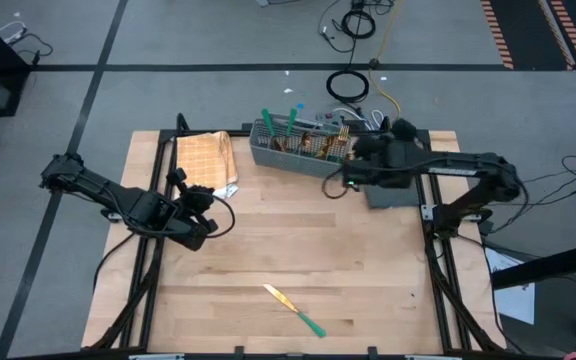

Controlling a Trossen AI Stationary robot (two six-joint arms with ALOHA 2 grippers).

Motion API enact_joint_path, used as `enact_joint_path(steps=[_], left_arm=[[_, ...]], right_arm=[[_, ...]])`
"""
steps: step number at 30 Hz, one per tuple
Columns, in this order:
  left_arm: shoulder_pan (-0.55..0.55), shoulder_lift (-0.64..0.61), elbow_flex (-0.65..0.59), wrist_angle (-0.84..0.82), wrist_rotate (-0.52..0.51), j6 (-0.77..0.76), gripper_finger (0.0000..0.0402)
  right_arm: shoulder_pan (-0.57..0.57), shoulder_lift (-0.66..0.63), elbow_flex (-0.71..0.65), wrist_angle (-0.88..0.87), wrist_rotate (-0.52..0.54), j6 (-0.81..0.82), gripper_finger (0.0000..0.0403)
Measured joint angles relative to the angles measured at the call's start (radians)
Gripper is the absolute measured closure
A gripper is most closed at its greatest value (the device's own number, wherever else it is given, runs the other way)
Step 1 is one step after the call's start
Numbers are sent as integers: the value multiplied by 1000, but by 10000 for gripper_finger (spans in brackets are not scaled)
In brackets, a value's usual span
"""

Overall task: Sort silverware
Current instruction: Put the spoon into the middle right section of the dish rack

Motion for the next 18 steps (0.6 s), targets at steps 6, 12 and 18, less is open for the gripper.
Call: enact_joint_path(steps=[6, 12, 18], left_arm=[[0, 0, 0, 0, 0, 0, 393], [0, 0, 0, 4, -2, 0, 393], [0, 0, 0, 6, -2, -1, 393]], right_arm=[[6, 196, 116, 14, 168, -423, 402], [-14, 373, 165, 7, 351, -566, 402], [-50, 446, 163, 5, 487, -755, 403]])
